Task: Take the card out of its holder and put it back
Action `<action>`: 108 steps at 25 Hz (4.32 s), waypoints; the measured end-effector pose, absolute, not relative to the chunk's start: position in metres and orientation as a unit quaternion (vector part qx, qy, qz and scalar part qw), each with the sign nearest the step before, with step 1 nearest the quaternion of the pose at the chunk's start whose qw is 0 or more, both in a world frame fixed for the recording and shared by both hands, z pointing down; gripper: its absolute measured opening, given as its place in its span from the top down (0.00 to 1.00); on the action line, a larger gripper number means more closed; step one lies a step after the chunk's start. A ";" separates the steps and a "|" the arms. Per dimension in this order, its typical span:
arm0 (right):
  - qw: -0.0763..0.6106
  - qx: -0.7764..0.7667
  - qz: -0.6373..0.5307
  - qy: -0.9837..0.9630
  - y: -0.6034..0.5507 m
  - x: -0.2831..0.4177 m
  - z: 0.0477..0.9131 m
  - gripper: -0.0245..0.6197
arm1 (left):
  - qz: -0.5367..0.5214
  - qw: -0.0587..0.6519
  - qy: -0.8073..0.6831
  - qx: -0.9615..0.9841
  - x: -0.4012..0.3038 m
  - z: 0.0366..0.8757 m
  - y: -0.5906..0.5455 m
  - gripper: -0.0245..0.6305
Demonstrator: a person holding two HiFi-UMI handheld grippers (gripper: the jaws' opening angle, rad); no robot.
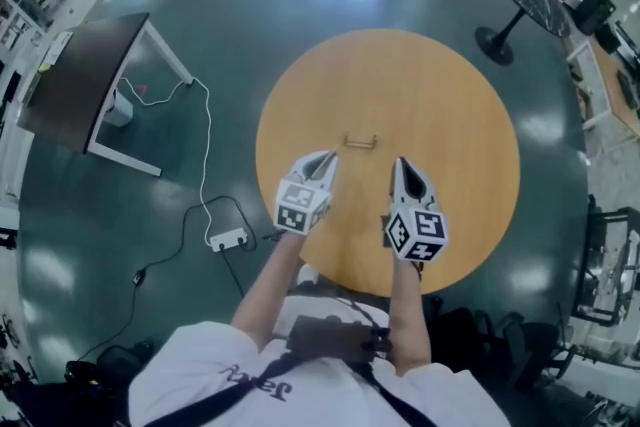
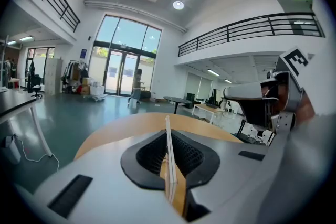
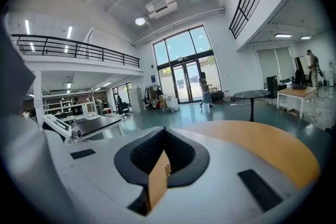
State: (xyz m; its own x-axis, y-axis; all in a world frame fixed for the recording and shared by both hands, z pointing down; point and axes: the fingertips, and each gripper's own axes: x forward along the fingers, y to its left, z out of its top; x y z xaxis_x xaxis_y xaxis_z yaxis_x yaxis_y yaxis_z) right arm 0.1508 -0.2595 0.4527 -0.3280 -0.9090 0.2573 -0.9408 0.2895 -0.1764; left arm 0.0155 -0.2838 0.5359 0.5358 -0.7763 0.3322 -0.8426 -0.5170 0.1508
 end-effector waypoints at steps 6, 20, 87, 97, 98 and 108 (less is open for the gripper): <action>0.060 0.571 0.168 -0.801 -0.274 0.155 0.469 0.93 | 0.123 0.159 -0.473 0.858 0.011 0.555 -0.300 0.92; 0.068 0.575 0.198 -0.791 -0.295 0.164 0.492 0.93 | 0.173 0.139 -0.454 0.863 -0.004 0.577 -0.364 0.92; 0.118 0.596 0.244 -0.756 -0.308 0.206 0.551 0.93 | 0.204 0.041 0.008 0.978 0.133 0.578 -0.399 0.92; 0.126 0.593 0.249 -0.756 -0.306 0.203 0.556 0.93 | 0.212 0.040 0.013 0.976 0.133 0.583 -0.400 0.92; 0.126 0.593 0.249 -0.755 -0.306 0.202 0.556 0.93 | 0.210 0.041 0.013 0.977 0.132 0.582 -0.401 0.92; 0.129 0.594 0.253 -0.752 -0.307 0.200 0.560 0.93 | 0.198 0.048 0.021 0.979 0.132 0.582 -0.402 0.92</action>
